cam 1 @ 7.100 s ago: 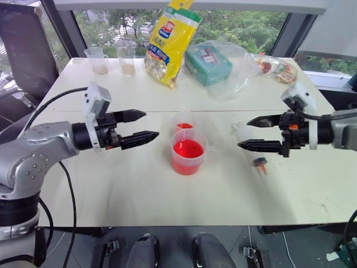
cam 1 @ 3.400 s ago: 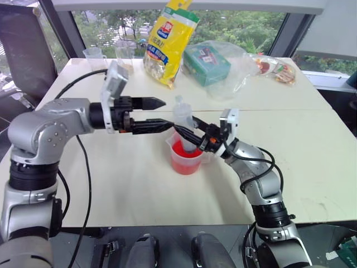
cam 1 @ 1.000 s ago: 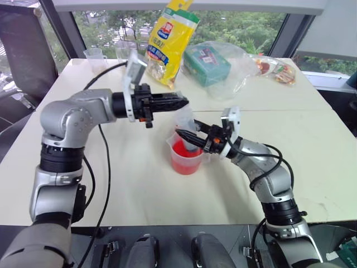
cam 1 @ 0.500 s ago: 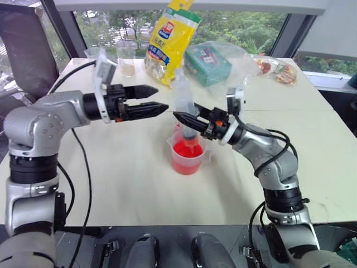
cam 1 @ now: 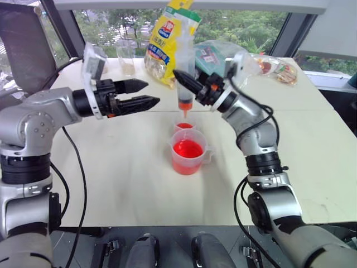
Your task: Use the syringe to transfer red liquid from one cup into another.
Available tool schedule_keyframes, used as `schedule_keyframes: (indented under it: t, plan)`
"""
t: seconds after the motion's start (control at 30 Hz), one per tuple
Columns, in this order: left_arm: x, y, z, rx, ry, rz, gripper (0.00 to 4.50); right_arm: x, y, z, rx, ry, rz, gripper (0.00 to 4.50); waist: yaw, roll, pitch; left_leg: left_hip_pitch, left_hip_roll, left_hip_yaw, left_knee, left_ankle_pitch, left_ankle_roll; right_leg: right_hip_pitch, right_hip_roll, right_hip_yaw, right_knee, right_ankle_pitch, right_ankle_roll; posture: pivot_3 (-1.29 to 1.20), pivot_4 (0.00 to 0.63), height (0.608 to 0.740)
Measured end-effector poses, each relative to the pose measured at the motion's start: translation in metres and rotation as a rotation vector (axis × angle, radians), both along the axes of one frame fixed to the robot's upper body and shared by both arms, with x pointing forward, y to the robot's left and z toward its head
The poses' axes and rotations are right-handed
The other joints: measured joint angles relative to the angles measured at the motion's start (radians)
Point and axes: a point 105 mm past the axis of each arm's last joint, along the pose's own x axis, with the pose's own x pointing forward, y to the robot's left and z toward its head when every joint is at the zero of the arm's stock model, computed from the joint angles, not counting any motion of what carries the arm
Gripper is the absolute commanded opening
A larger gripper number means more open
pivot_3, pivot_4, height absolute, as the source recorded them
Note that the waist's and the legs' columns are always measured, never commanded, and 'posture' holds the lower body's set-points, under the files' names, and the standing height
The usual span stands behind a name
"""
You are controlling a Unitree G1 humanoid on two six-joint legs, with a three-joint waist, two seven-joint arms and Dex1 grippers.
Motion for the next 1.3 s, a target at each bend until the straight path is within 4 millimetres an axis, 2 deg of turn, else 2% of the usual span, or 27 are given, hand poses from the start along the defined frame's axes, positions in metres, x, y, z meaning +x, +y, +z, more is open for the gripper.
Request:
schedule_keyframes:
  t: [0.17,0.4,0.8,0.9,1.0,1.23,1.27,1.3]
  plan:
    - [0.004,-0.008,0.013,-0.035,-0.047,-0.011,4.46,0.005,0.000,-0.023,-0.042,0.004,-0.027,1.36,-0.001,0.000,0.000,0.000,0.000,0.000,0.000,0.000,0.000,0.000,0.000,0.000,0.000,0.000,0.000,0.00,0.150,0.740]
    - [0.021,-0.025,0.030,-0.102,-0.077,-0.039,4.46,0.004,0.003,-0.028,-0.061,-0.015,-0.025,1.36,0.000,0.000,0.000,0.000,0.000,0.000,0.000,0.000,-0.001,0.000,0.000,0.000,0.001,0.000,0.000,0.00,0.150,0.740]
    - [0.040,-0.047,0.019,-0.128,-0.012,-0.098,4.46,0.006,0.004,-0.034,-0.084,-0.003,-0.034,1.36,-0.001,0.000,0.000,0.000,0.000,0.000,0.000,0.002,-0.003,-0.001,0.000,0.000,0.001,0.000,0.000,0.00,0.150,0.740]
    - [0.043,-0.054,0.022,-0.133,-0.016,-0.111,4.46,0.006,0.004,-0.034,-0.085,-0.002,-0.033,1.36,-0.001,0.000,0.000,0.000,0.000,0.000,0.000,0.001,-0.002,-0.001,0.000,0.000,0.001,0.000,0.000,0.00,0.150,0.740]
    - [0.045,-0.061,0.025,-0.140,-0.022,-0.127,3.71,0.007,0.003,-0.034,-0.085,-0.002,-0.035,1.36,-0.001,0.000,0.000,0.000,0.000,0.001,0.000,0.001,-0.003,-0.001,0.000,0.000,0.001,0.000,0.000,0.00,0.150,0.740]
    - [0.055,-0.059,0.021,-0.157,-0.010,-0.094,0.32,0.005,0.004,-0.036,-0.097,-0.007,-0.022,1.36,-0.003,0.000,0.000,0.000,0.000,0.001,0.000,0.002,-0.003,-0.002,0.001,0.000,0.001,0.000,0.000,0.00,0.150,0.740]
    - [0.056,-0.058,0.020,-0.158,-0.008,-0.090,0.01,0.005,0.004,-0.036,-0.098,-0.008,-0.022,1.36,-0.002,0.000,0.000,0.000,0.000,0.001,0.000,0.002,-0.003,-0.002,0.001,0.000,0.001,0.000,0.000,0.00,0.150,0.740]
    - [0.056,-0.059,0.020,-0.160,-0.007,-0.093,0.01,0.005,0.003,-0.036,-0.099,-0.009,-0.024,1.36,-0.001,0.000,0.000,0.000,0.000,0.001,0.000,0.002,-0.003,-0.002,0.000,0.000,0.001,0.000,0.000,0.00,0.150,0.740]
